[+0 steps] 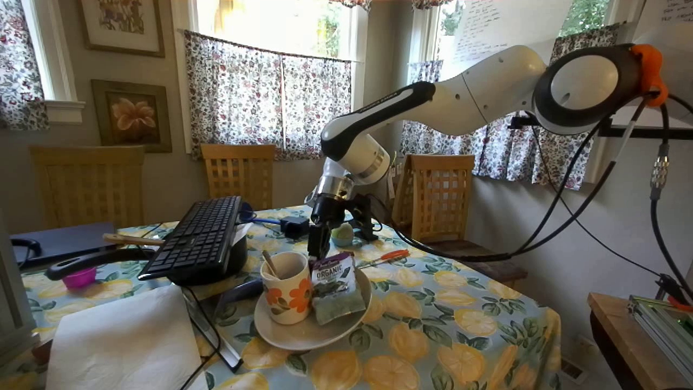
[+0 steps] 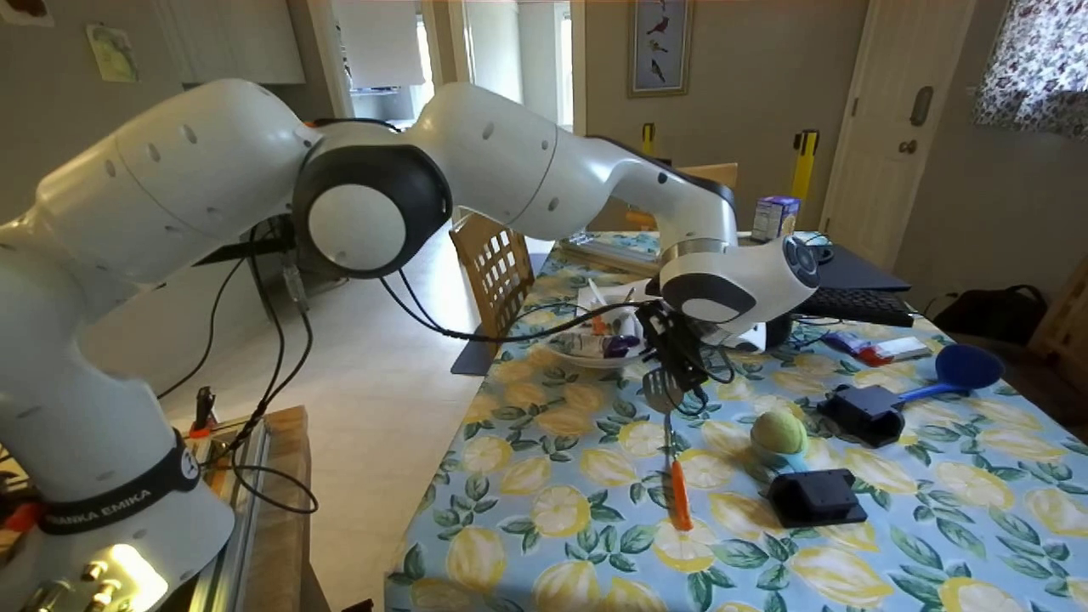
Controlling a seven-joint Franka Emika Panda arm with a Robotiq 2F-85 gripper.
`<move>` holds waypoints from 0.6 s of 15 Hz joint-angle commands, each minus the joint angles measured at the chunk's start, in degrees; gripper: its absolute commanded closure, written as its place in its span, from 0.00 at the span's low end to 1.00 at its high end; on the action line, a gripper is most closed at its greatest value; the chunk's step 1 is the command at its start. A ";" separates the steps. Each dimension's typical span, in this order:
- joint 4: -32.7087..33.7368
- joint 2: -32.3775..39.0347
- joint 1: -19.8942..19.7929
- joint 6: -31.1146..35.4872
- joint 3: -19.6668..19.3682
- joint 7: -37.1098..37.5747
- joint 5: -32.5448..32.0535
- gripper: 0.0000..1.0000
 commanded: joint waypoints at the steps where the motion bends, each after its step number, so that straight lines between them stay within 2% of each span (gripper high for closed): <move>1: -5.94 -3.03 1.73 8.31 -0.70 -0.24 0.51 0.98; 2: -6.29 -3.11 0.80 8.82 1.09 0.07 -1.02 0.98; 9: -7.42 -3.41 -1.03 7.83 2.98 -0.40 -0.44 0.98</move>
